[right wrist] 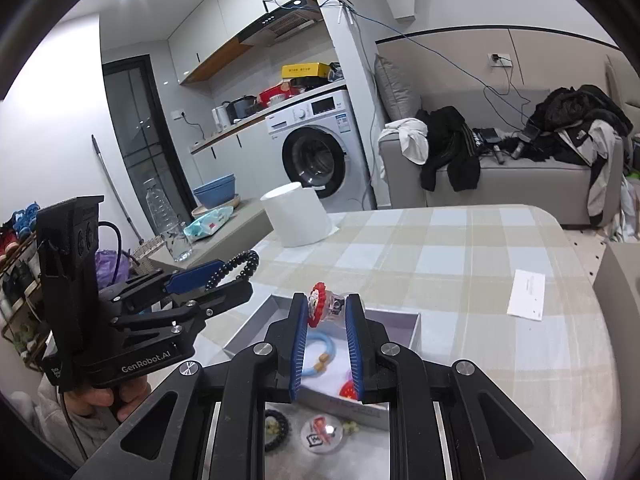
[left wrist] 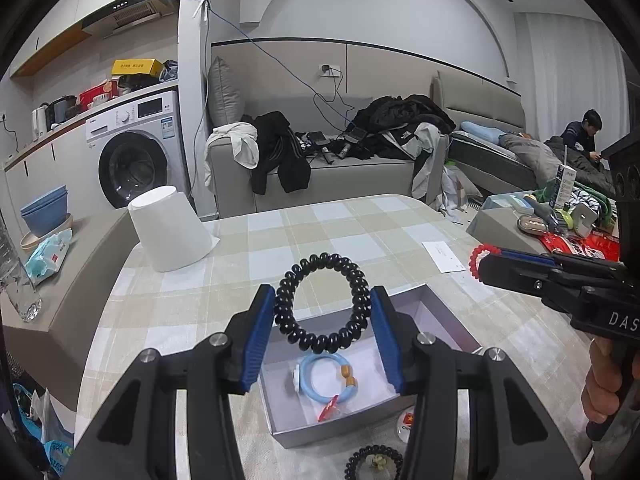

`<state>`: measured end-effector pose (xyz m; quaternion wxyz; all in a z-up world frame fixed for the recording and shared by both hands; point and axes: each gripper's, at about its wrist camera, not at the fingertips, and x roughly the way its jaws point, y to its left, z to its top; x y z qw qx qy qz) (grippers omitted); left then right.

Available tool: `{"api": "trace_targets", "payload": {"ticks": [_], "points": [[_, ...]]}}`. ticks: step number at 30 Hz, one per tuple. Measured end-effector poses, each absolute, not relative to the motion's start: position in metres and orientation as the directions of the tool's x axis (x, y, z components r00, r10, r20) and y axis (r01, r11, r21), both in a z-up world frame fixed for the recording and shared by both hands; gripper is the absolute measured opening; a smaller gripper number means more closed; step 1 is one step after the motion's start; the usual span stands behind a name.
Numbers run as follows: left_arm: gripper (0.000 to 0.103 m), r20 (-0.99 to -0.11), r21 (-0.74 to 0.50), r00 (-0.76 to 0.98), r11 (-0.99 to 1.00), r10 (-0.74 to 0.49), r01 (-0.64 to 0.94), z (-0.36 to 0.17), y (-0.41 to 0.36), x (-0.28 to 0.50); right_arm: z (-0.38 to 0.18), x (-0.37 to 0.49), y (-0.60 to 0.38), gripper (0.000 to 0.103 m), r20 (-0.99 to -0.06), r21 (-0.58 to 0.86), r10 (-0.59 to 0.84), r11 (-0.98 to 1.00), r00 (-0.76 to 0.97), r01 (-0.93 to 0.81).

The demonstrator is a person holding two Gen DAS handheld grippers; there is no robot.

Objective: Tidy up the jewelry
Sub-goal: 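Carry the red charm with right tool and bracelet with left tool over the box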

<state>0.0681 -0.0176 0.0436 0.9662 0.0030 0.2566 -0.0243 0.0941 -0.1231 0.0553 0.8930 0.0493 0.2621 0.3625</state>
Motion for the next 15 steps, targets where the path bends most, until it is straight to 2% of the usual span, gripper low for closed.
{"api": "trace_targets", "payload": {"ticks": [15], "points": [[0.043,-0.551,-0.029,0.834,0.999,-0.03,0.017,0.027,-0.01,0.075,0.029,0.11,-0.122,0.018,-0.492,0.315,0.652,0.751,0.577,-0.581]]}}
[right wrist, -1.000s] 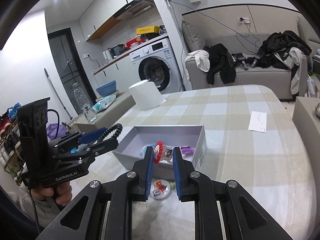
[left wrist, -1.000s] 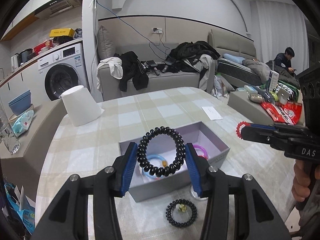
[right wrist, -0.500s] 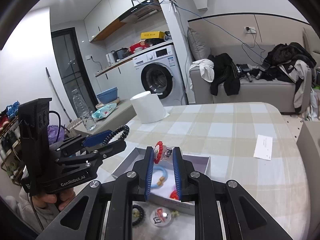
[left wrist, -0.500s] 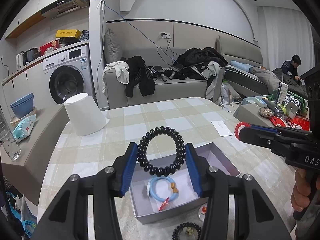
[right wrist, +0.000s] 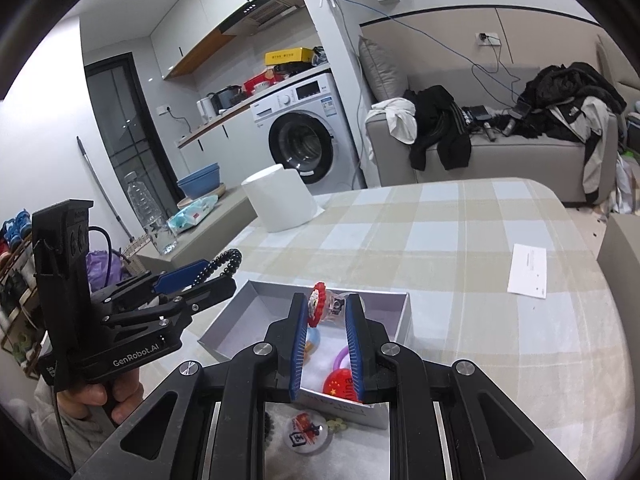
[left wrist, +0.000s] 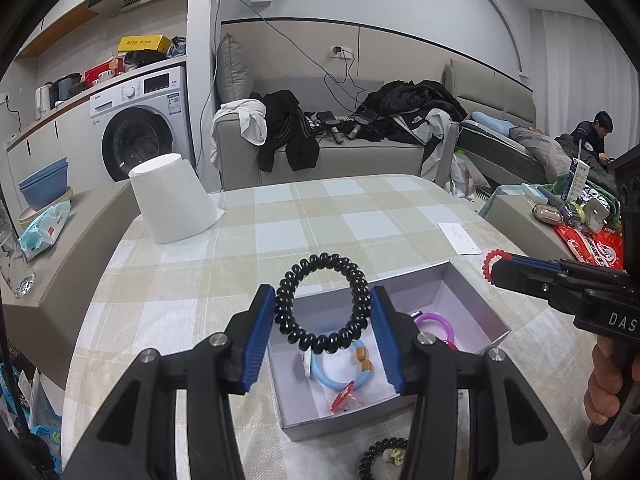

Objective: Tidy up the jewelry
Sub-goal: 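Carry the red charm with right tool and bracelet with left tool over the box, then open right tool to drop the red charm while left tool releases the bracelet into the box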

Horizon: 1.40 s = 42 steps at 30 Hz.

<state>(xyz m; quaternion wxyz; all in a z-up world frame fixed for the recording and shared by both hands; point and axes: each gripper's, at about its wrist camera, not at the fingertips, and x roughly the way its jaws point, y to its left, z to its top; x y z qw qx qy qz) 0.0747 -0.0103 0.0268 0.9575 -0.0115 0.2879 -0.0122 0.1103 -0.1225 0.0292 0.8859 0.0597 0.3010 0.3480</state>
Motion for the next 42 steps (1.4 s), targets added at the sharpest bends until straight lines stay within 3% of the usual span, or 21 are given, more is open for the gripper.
{"api": "trace_targets", "payload": {"ticks": [35,40,42], "points": [[0.043,-0.587,-0.038,0.809,0.999,-0.045,0.028,0.017,-0.011,0.081,0.018,0.108,-0.113,0.021,-0.539,0.292,0.625,0.768,0.565,-0.57],[0.048,-0.588,-0.039,0.806,0.998,-0.07,0.057,0.016,-0.019,0.079,0.018,0.101,-0.119,0.038,-0.539,0.278,0.611,0.779,0.58,-0.562],[0.058,-0.586,-0.036,0.807,0.998,-0.07,0.061,0.016,-0.021,0.077,0.015,0.097,-0.122,0.048,-0.549,0.274,0.604,0.783,0.577,-0.559]]}}
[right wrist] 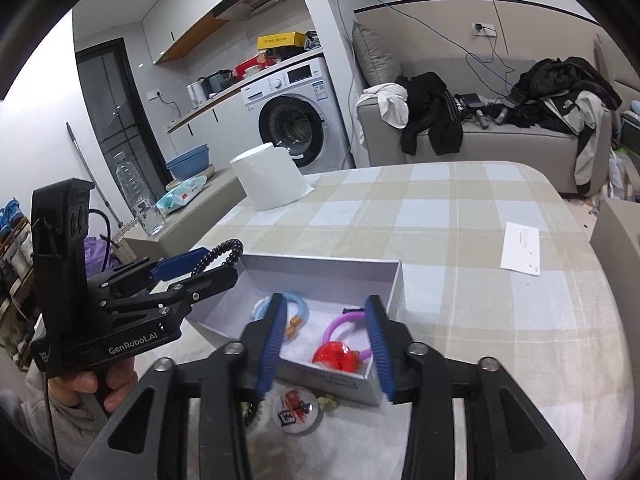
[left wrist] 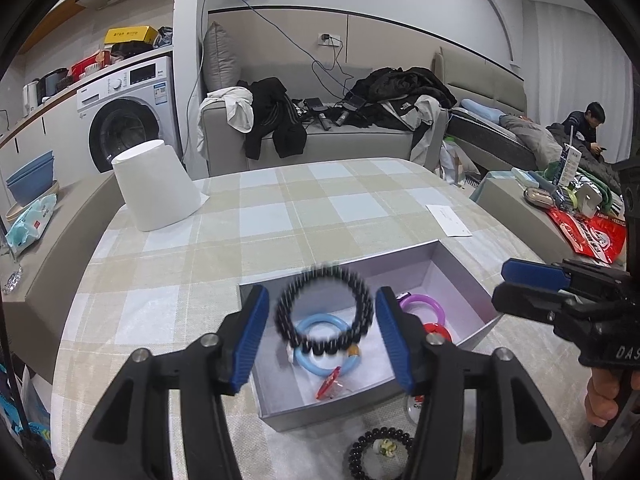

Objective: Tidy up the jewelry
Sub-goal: 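Open right tool to drop the red charm while left tool releases the bracelet into the box, then withdraw both tools toward the white round badge and second bracelet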

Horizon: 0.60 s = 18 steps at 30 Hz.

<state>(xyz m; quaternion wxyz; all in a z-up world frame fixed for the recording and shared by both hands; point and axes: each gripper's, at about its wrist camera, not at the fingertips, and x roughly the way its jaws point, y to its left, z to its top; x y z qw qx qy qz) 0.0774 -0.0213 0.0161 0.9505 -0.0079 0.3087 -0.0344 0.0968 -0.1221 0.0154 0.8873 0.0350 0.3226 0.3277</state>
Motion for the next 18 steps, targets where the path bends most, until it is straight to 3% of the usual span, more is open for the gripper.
{"api": "trace_targets", "payload": {"ticks": [2,7,9,18], "points": [[0.075,-0.578,-0.046,0.812,0.997,-0.08,0.065,0.017,-0.021,0.074,0.012,0.094,-0.126,0.06,-0.558,0.266,0.591,0.792,0.582,-0.549],[0.102,-0.565,-0.099,0.818,0.993,-0.108,0.063,0.019,-0.014,0.063,0.005,0.084,-0.137,0.084,-0.579,0.26,0.579,0.798,0.574,-0.543],[0.102,-0.559,-0.092,0.824,0.994,-0.097,0.054,0.02,-0.013,0.056,0.002,0.081,-0.138,0.098,-0.596,0.242,0.564,0.805,0.572,-0.541],[0.102,-0.624,-0.099,0.778,0.995,-0.08,0.023,-0.004,-0.009,0.033,-0.022,0.078,-0.116,0.1,-0.704,0.162,0.492,0.814,0.512,-0.558]]}}
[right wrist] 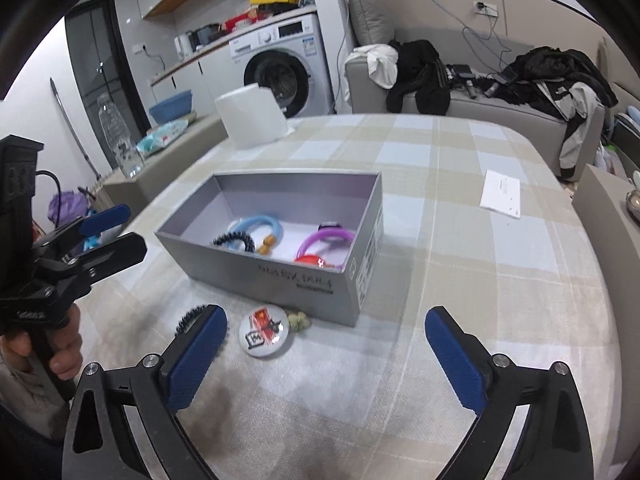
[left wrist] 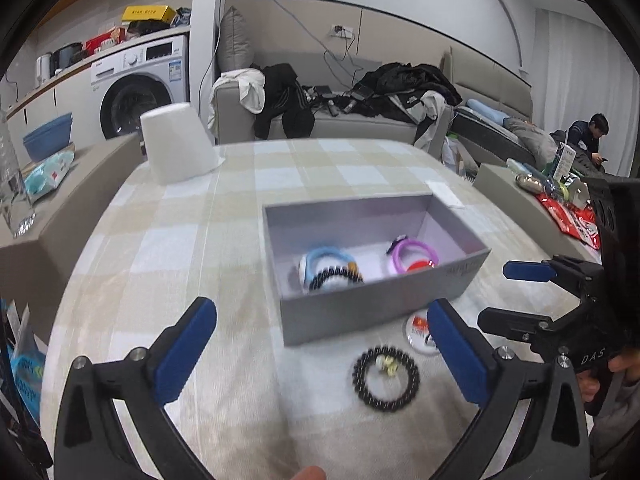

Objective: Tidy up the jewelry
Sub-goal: 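Withdraw both tools toward the white round badge and second bracelet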

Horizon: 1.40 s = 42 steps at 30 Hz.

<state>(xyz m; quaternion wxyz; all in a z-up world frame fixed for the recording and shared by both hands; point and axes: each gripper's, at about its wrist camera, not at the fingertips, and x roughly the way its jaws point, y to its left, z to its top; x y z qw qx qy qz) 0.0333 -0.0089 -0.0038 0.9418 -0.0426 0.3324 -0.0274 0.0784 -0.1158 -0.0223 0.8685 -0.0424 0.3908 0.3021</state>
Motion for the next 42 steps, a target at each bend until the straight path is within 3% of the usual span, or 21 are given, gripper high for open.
{"api": "trace_targets", "payload": {"ticks": [4,9,18,37,42], "points": [[0.102,-0.647,-0.085,0.76,0.996,-0.061,0.008,-0.011,-0.007,0.03,-0.033,0.069,-0.099,0.095,-0.734,0.154,0.512,0.765,0.446,-0.625],[0.102,-0.656,-0.083,0.752,0.996,-0.064,0.013,-0.014,-0.006,0.027,-0.04,0.061,-0.088,0.07,-0.729,0.212,0.582,0.693,0.361,-0.689],[0.102,-0.668,-0.094,0.741,0.995,-0.075,0.016,-0.018,-0.003,0.028,-0.048,0.059,-0.073,0.056,-0.764,0.143,0.522,0.709,0.378,-0.69],[0.102,-0.672,-0.103,0.738,0.995,-0.068,-0.001,-0.019,0.004,0.03,-0.049,0.06,-0.05,0.051,-0.781,0.039,0.468,0.698,0.415,-0.715],[0.102,-0.671,-0.102,0.738,0.995,-0.069,0.0,-0.019,0.004,0.029,-0.05,0.057,-0.047,0.043,-0.786,0.017,0.455,0.693,0.419,-0.721]]}}
